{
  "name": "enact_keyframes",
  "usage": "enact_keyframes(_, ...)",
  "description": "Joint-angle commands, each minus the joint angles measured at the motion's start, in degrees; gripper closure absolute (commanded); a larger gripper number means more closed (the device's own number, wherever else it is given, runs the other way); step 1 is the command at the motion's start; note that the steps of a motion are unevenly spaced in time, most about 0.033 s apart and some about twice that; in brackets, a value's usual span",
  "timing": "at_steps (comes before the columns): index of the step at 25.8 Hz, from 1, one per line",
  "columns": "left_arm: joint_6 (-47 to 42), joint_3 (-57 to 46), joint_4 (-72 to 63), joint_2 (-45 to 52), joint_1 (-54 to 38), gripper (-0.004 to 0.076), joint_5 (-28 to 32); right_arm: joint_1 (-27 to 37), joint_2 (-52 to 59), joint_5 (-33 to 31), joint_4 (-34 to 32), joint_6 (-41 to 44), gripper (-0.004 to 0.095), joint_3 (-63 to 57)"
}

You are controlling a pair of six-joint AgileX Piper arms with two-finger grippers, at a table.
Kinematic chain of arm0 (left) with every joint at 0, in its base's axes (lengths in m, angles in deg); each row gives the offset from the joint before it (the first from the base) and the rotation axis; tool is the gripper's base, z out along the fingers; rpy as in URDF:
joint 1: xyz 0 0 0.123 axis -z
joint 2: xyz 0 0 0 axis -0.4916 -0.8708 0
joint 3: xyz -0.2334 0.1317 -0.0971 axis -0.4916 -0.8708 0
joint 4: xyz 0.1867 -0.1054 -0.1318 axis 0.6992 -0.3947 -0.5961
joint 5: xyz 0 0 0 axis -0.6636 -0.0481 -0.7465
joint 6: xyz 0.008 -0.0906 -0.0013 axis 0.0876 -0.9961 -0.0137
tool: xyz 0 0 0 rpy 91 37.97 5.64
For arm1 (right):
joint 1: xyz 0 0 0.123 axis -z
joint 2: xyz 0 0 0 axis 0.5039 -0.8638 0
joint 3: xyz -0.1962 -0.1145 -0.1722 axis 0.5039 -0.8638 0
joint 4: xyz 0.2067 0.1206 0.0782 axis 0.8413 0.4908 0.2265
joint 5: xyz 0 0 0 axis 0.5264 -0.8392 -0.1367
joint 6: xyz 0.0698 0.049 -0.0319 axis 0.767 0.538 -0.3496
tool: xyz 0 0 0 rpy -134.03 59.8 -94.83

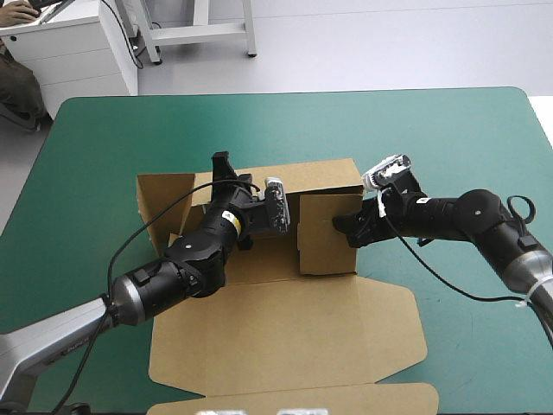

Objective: Fold the box

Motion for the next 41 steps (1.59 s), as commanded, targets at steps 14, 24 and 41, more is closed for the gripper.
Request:
enact_keyframes(14, -1.37, 0.83, -4.05, 1.36, 3.51, 0.0719, 1.03, -1.45, 1.72, 3.51, -3.25, 3.07, 0.0917, 1.67)
enact_keyframes(24, 0.03, 14.57, -8.47, 1.36, 16.27, 0.0078, -11.25, -0.63, 1.62, 25.32, -28.96, 37.82, 0.0906, 1.77)
enact_keyframes(41, 30.40, 35.63, -45.76, 1.25, 19.58, 0.0706, -30.39, 2.21, 1.15, 17.66, -36.48, 41.83, 0.0909, 6.65)
